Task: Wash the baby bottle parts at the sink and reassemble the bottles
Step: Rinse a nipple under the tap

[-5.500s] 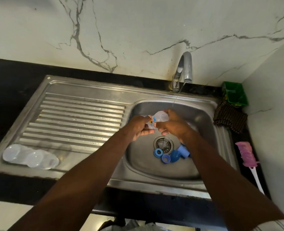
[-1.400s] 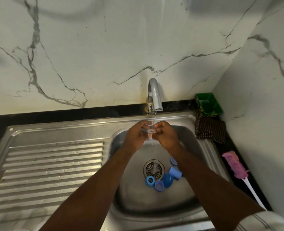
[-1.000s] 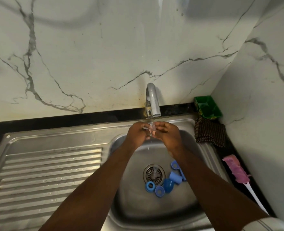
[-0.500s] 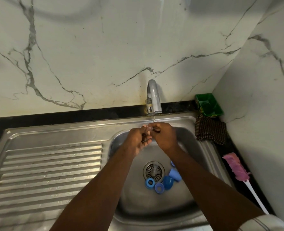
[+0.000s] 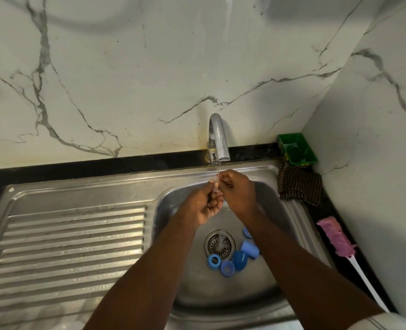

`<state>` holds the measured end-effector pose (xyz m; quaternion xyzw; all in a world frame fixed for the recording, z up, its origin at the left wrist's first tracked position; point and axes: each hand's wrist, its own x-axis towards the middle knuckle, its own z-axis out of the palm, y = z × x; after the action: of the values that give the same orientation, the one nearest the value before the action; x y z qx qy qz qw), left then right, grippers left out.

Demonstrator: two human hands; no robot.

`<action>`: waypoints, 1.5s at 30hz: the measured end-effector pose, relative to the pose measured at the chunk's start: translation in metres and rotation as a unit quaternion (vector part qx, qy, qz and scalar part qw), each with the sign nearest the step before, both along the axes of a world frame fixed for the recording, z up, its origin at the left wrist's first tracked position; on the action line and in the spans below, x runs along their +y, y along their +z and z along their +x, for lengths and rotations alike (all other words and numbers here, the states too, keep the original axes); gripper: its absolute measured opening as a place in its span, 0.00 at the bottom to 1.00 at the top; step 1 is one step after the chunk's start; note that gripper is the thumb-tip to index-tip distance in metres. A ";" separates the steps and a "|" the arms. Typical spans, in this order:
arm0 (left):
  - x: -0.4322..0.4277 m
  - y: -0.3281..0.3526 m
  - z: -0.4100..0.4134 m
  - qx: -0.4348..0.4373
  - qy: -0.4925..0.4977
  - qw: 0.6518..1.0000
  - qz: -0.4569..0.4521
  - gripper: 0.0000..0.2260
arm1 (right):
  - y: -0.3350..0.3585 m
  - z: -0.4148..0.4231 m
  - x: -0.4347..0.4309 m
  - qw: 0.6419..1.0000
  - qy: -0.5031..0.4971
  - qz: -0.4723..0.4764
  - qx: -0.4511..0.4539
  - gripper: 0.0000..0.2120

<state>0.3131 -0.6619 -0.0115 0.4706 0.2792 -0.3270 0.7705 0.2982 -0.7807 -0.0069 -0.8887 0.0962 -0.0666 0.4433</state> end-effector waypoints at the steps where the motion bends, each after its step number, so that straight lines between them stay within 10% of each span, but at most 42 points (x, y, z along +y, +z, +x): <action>1: 0.000 0.001 -0.001 0.010 -0.007 1.000 0.000 0.11 | -0.001 -0.001 0.000 1.000 0.004 0.002 -0.005 0.06; 12: -0.002 -0.003 0.000 -0.004 0.043 0.999 0.011 0.03 | -0.003 0.001 -0.001 0.994 0.001 0.063 0.087 0.06; 18: 0.001 -0.010 0.004 -0.115 0.015 0.986 0.117 0.09 | -0.007 -0.006 0.003 0.994 0.049 -0.088 0.040 0.06; 40: 0.008 -0.006 -0.001 -0.110 0.081 0.990 0.020 0.07 | 0.002 -0.005 -0.007 0.984 0.040 0.153 0.078 0.08; 45: 0.004 -0.003 -0.003 -0.102 0.105 0.989 0.002 0.06 | 0.001 -0.036 -0.029 0.995 0.006 0.043 0.091 0.09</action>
<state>0.3102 -0.6574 -0.0149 0.4715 0.2477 -0.1938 0.8239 0.2620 -0.8098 -0.0062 -0.8717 0.1334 0.0211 0.4710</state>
